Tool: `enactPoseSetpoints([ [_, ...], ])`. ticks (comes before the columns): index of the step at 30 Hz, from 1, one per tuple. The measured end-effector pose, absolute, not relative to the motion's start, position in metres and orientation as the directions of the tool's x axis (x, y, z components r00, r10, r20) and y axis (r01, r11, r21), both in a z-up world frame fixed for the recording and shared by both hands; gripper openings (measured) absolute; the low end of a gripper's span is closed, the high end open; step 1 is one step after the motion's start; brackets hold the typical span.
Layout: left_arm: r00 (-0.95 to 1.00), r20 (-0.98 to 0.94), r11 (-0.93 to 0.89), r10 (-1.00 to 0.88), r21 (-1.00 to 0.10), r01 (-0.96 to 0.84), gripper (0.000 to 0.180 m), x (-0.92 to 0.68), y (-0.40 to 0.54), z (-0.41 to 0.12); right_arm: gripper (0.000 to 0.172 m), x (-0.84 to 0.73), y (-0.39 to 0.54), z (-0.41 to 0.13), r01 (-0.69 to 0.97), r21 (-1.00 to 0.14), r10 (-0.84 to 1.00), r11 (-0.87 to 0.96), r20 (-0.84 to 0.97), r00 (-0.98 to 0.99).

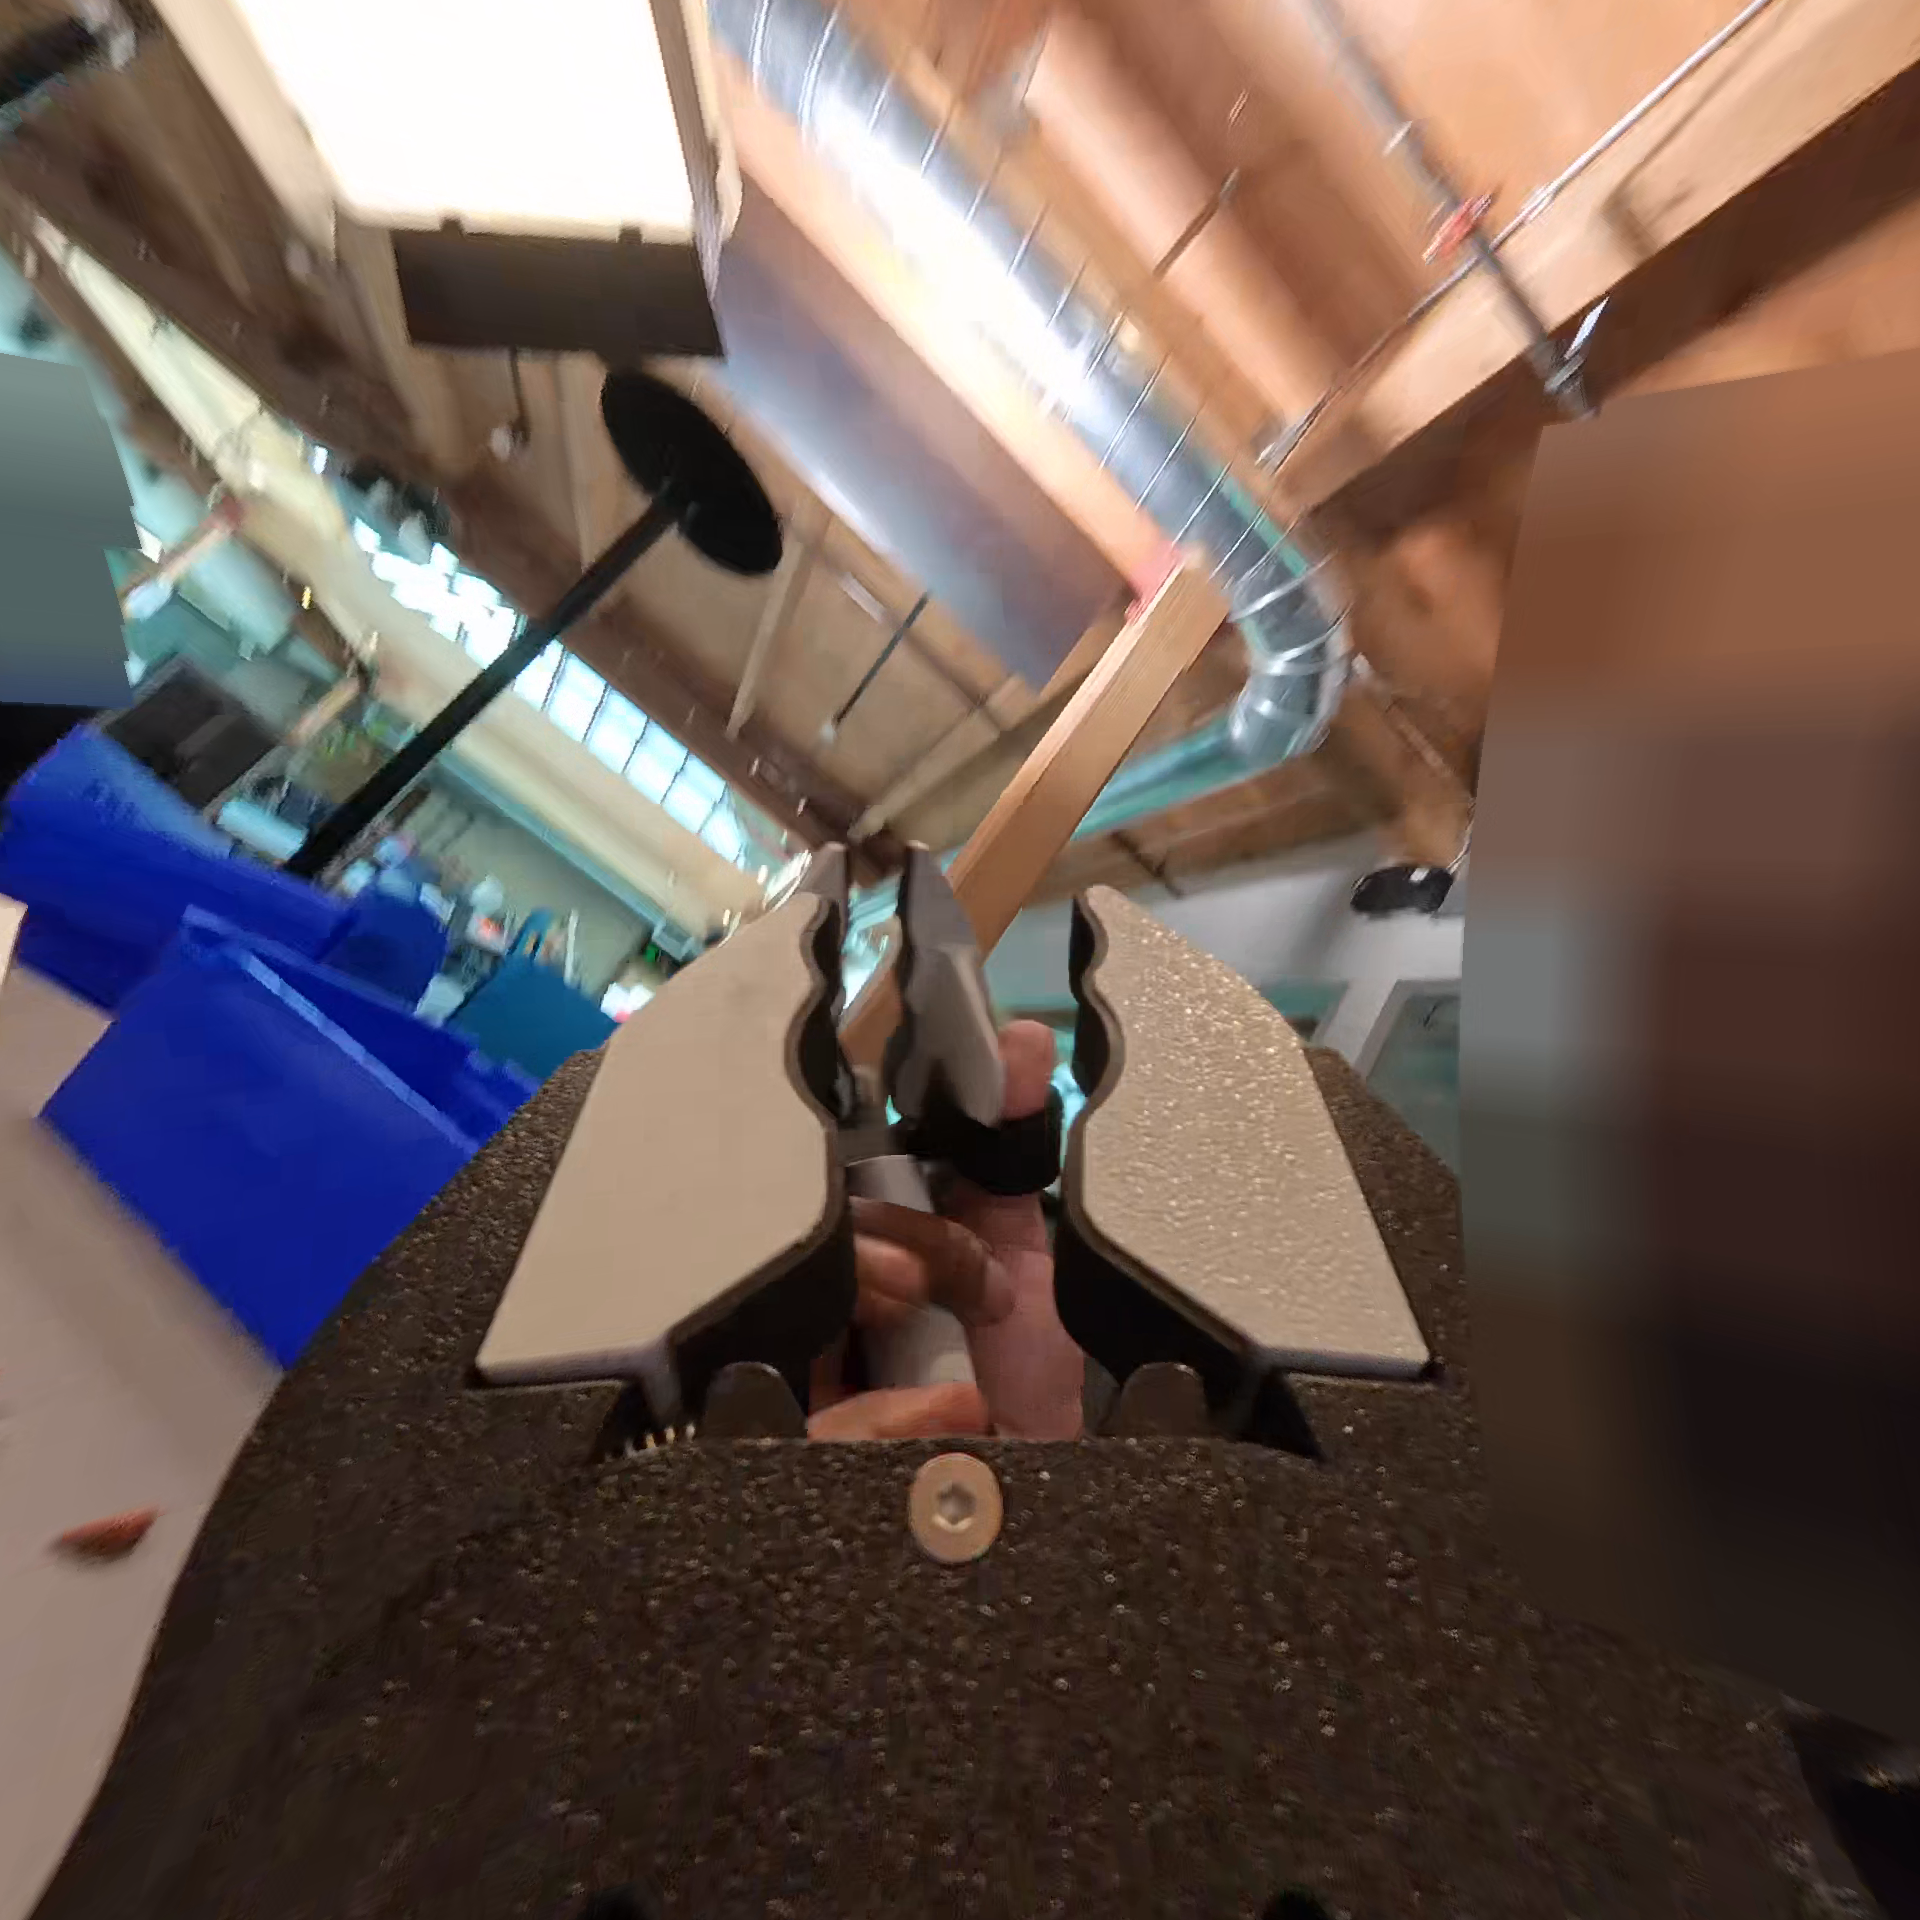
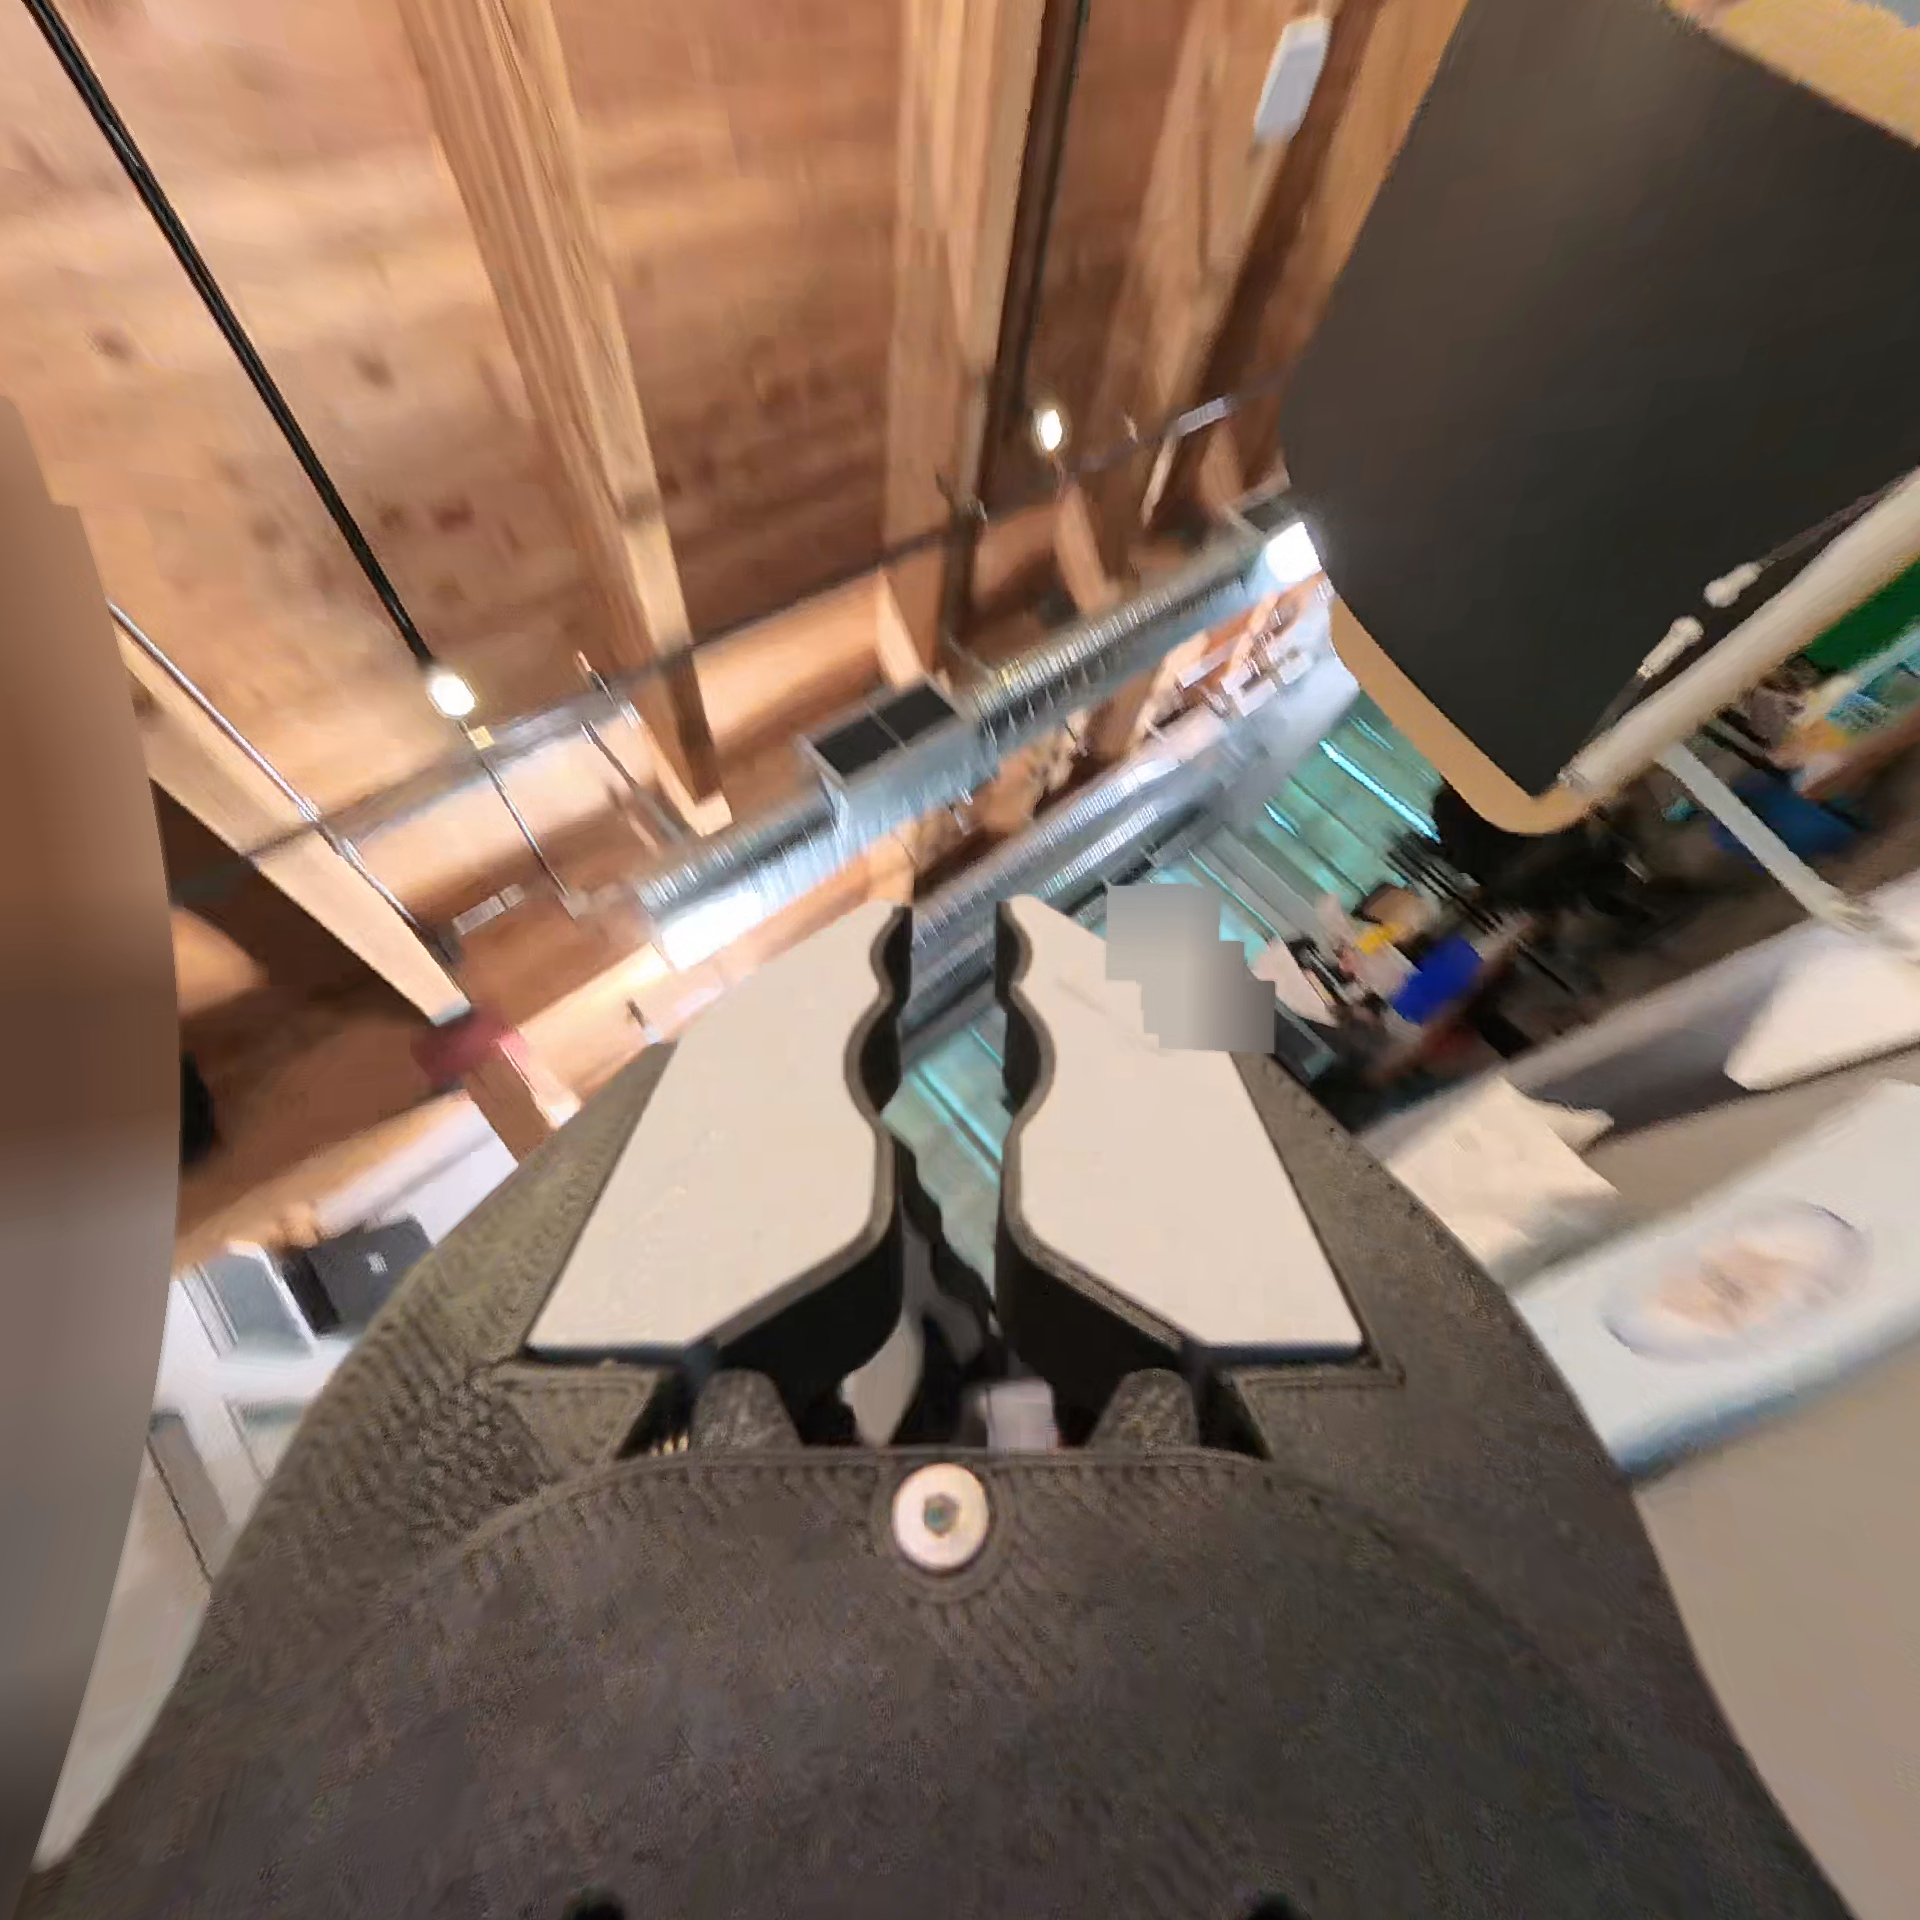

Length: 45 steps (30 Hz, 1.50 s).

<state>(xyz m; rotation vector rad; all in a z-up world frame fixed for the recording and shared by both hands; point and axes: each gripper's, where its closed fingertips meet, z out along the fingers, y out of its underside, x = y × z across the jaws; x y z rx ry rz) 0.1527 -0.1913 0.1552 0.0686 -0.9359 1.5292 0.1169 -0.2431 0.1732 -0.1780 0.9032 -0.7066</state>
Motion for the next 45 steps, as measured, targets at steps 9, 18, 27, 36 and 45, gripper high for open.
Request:
enactPoseSetpoints([
  [9,-0.479,0.46,-0.075,0.747,-0.658,-0.749,0.056,0.146,-0.18,0.163,0.011,0.137,-0.238,0.2,0.599,-0.376,-0.681,0.707,-0.59,0.434],
  [18,-0.299,0.456,0.05,0.838,-0.611,-0.79,0.046,0.121,-0.164,0.173,0.0,0.139,-0.229,0.225,0.521,-0.501,-0.721,0.691,-0.526,0.452],
  [27,-0.581,0.514,-0.386,0.631,-0.441,-0.81,0.045,0.232,-0.167,0.209,0.005,0.178,-0.167,0.153,0.236,-0.66,-0.659,0.713,-0.517,0.545],
  [36,-0.627,0.397,-0.514,0.67,-0.361,-0.778,0.05,0.234,-0.136,0.236,0.018,0.195,-0.143,0.145,0.127,-0.692,-0.607,0.711,-0.512,0.607],
  [45,-0.734,0.361,-0.701,0.575,-0.244,-0.67,0.004,0.268,-0.099,0.244,0.014,0.193,-0.155,0.149,0.157,-0.53,-0.482,0.833,-0.558,0.676],
])
